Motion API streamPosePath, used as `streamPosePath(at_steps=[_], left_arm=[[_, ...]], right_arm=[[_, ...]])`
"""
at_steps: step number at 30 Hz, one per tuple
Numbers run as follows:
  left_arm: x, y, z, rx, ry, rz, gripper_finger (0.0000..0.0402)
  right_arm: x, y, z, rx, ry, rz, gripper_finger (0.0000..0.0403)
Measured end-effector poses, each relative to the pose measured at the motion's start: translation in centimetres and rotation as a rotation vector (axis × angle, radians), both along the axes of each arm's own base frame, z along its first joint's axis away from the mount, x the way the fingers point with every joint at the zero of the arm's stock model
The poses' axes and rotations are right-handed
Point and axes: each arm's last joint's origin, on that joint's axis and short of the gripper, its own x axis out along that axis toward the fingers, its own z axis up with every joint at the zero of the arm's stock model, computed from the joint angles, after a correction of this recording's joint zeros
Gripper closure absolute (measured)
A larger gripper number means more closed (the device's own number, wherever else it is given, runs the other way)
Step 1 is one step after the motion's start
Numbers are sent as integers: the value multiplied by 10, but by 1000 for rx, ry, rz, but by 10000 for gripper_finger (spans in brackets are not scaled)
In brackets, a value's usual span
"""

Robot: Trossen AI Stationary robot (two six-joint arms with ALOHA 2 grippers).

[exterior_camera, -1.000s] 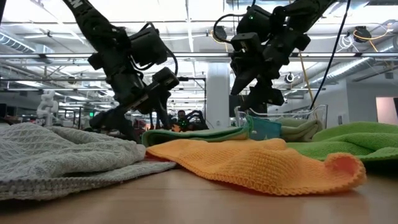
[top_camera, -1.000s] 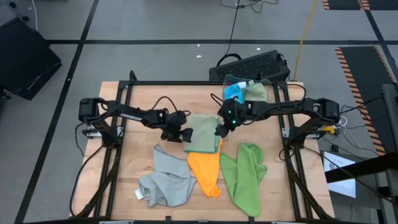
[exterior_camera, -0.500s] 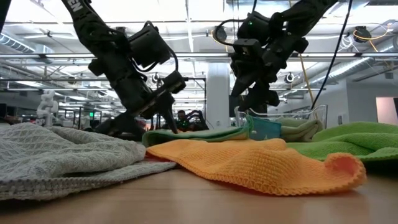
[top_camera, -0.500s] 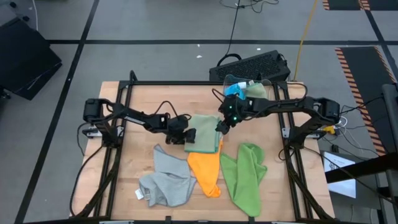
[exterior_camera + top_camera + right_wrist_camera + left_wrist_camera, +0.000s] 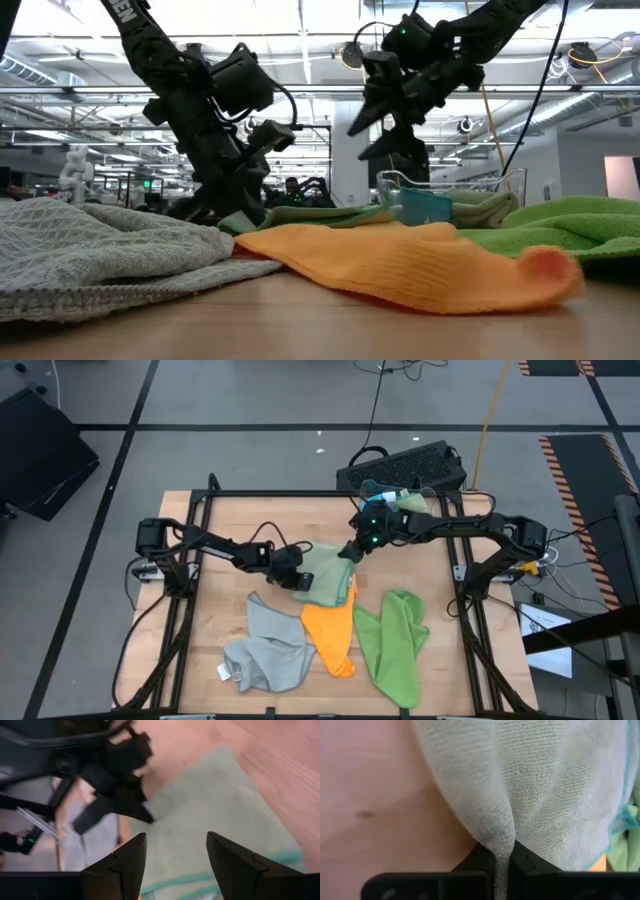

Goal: Fold microfiber towels
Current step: Fold the light green microfiber towel

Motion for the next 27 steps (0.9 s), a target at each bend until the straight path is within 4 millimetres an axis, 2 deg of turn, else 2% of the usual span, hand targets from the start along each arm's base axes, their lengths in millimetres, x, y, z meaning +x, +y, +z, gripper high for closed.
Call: streamPosePath(at_steps=[4, 10, 13, 18, 23, 27], left_arm=[[-17, 16, 15, 12, 59, 64, 393], [-47, 39, 45, 65, 137, 217, 396], [-52, 42, 46, 59, 174, 265, 391], [-46, 32, 30, -29, 237, 288, 378], [-35, 15, 28, -83, 194, 289, 367], [-31, 7, 34, -74, 145, 255, 316]], right_arm=[[4, 5, 3, 19, -31, -8, 204], [8, 23, 1, -31, -21, 93, 204], [11, 34, 1, -94, -26, 149, 204], [15, 52, -1, -274, -33, 243, 204], [24, 64, -14, -465, -28, 383, 204], [34, 67, -30, -509, -41, 437, 204]])
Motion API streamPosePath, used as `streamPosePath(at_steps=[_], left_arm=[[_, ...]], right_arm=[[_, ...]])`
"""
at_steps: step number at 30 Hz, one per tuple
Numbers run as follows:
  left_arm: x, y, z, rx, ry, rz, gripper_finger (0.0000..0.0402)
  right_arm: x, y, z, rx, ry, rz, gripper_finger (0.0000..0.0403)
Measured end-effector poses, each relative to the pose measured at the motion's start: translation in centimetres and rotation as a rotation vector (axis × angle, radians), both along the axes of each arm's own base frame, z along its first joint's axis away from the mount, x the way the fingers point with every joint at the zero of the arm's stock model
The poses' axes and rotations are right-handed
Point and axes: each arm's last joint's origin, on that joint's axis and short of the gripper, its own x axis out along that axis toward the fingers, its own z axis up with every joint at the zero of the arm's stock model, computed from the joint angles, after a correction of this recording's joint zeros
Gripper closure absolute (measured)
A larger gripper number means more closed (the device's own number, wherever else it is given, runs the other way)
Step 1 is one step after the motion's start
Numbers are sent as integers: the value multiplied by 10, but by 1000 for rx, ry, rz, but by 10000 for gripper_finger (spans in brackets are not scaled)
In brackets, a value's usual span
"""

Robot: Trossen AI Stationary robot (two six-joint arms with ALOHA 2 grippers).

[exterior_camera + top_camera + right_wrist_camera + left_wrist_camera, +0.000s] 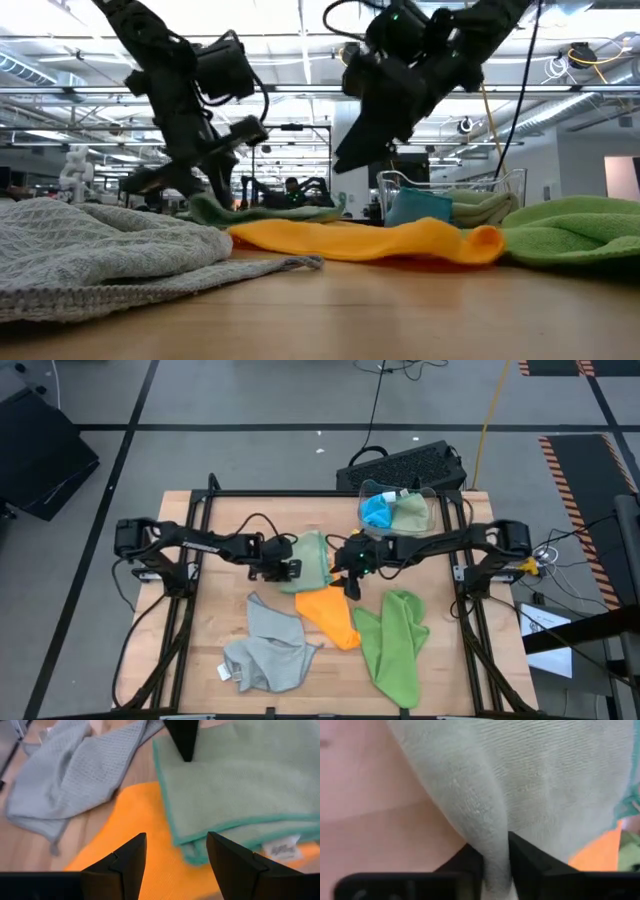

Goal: Fold microfiber towels
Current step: Fold the light green microfiber towel

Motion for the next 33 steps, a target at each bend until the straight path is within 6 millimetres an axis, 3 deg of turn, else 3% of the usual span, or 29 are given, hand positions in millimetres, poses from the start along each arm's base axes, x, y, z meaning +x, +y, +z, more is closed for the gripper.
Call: streamPosePath(at_steps=[6, 11, 16, 20, 25, 33], left_arm=[[-11, -6, 0, -47, 88, -51, 208], [-18, -10, 23, 14, -8, -195, 156], [-33, -19, 54, 238, -89, -360, 145], [-37, -33, 67, 487, -120, -529, 144], [-28, -54, 66, 693, -150, -719, 142], [-8, -71, 48, 726, -178, -769, 96]], right_arm=[[11, 2, -21, -111, -19, 106, 204], [11, 2, -25, -188, -18, 174, 204], [10, 2, -23, -304, -38, 278, 204], [8, -1, -26, -433, -37, 360, 204], [2, -14, -32, -519, -18, 374, 204], [-5, -29, -43, -576, -63, 379, 197]])
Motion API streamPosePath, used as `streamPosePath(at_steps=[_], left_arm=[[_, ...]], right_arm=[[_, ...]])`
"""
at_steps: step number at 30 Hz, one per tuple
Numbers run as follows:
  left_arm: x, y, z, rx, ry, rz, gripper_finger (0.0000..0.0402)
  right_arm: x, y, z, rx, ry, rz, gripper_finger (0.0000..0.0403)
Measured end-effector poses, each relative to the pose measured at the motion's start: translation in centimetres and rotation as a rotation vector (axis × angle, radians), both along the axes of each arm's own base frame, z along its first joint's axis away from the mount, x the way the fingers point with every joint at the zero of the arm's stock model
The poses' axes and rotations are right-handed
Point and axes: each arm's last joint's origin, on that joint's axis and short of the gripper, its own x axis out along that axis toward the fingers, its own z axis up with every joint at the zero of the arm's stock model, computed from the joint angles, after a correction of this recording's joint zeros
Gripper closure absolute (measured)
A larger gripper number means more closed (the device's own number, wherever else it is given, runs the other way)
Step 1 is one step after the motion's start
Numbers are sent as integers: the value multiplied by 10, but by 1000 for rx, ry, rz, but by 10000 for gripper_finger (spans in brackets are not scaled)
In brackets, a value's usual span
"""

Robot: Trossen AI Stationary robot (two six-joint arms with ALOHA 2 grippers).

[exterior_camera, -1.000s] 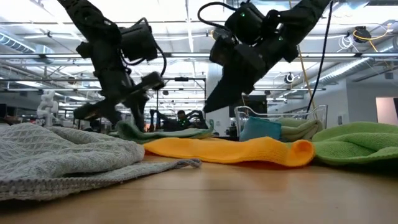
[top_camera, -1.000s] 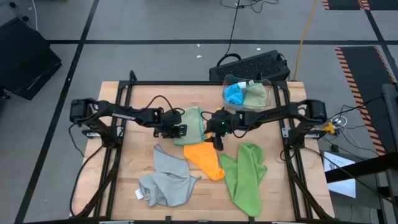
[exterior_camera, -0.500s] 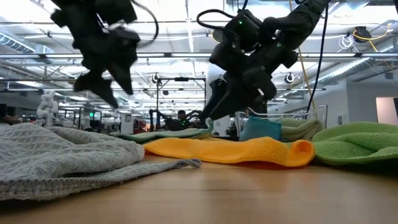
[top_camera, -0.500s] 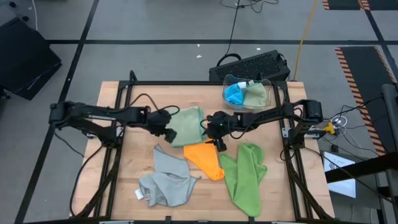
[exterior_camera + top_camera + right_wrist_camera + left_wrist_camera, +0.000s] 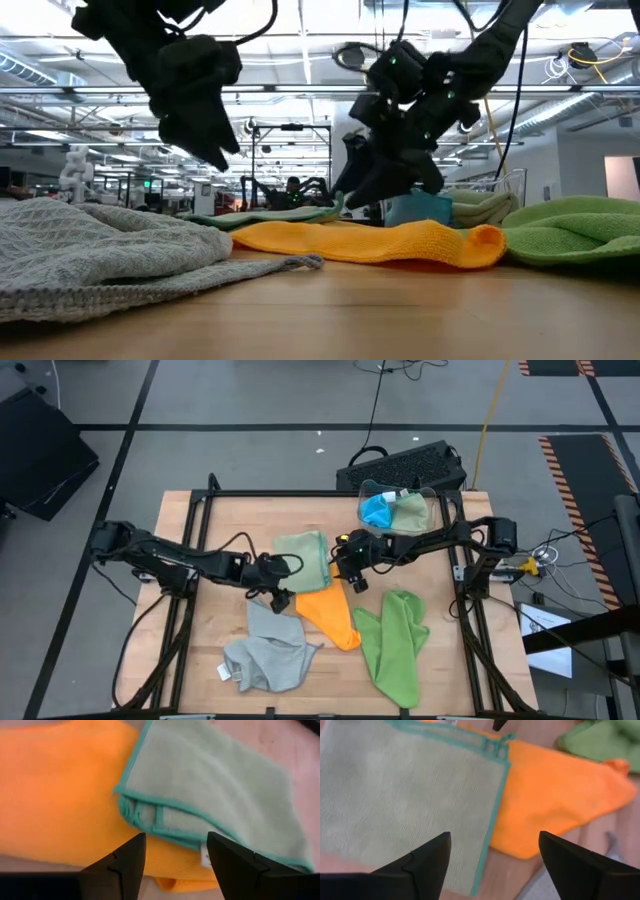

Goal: Fold microfiber towels
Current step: Fold the light green microfiber towel

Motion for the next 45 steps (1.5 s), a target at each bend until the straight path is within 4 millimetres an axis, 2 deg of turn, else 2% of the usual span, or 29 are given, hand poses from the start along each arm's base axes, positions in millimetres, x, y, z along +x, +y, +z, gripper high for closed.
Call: streamPosePath(at_steps=[4, 10, 25, 31, 35, 45], left_arm=[[7, -2, -10, 9, 16, -5, 78], [10, -2, -20, 22, 49, -16, 82], [14, -3, -23, 24, 40, -34, 89], [12, -3, -24, 33, 67, -61, 89], [11, -3, -25, 55, 84, -88, 89], [11, -3, -24, 54, 80, -77, 89]], right_arm=[[5, 2, -9, -26, -20, 26, 178], [11, 5, -21, -60, -41, 59, 174], [16, 23, -21, -104, -78, 142, 184], [13, 25, -5, -126, -85, 132, 187], [9, 25, -11, -165, -24, 179, 188], [14, 27, -23, -206, -42, 192, 188]])
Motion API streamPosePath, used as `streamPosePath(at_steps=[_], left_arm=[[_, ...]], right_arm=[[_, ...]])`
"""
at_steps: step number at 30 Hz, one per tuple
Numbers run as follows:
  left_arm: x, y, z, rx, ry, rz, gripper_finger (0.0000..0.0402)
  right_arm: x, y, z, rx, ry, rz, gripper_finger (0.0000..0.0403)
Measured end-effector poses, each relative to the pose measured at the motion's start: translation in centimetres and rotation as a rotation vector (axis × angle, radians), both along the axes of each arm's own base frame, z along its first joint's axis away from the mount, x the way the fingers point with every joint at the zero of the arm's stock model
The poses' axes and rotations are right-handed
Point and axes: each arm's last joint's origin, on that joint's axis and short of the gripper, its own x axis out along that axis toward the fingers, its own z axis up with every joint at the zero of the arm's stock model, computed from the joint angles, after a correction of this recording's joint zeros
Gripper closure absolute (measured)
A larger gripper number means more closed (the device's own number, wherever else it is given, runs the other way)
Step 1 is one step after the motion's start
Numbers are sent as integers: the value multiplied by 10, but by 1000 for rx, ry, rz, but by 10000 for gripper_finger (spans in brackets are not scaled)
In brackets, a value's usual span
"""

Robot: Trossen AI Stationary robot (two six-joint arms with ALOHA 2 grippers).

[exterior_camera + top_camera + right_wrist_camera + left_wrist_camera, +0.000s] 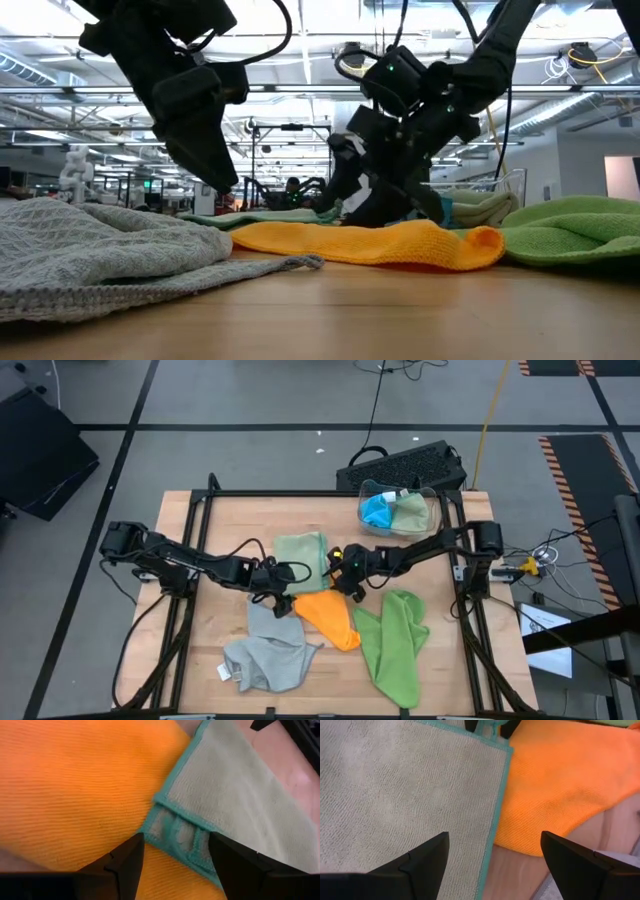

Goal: Fold microfiber towels
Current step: Fold the light green microfiber towel

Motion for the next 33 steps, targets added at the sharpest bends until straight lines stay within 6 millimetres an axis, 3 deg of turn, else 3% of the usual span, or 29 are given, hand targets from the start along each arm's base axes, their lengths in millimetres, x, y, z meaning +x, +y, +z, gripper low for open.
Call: streamPosePath(at_steps=[5, 33], left_arm=[[0, 0, 0, 7, -1, 6, 89], [6, 0, -11, 5, 11, 13, 89]], right_arm=[[5, 1, 6, -33, -73, 13, 188], [0, 1, 1, -198, -7, 98, 188]])
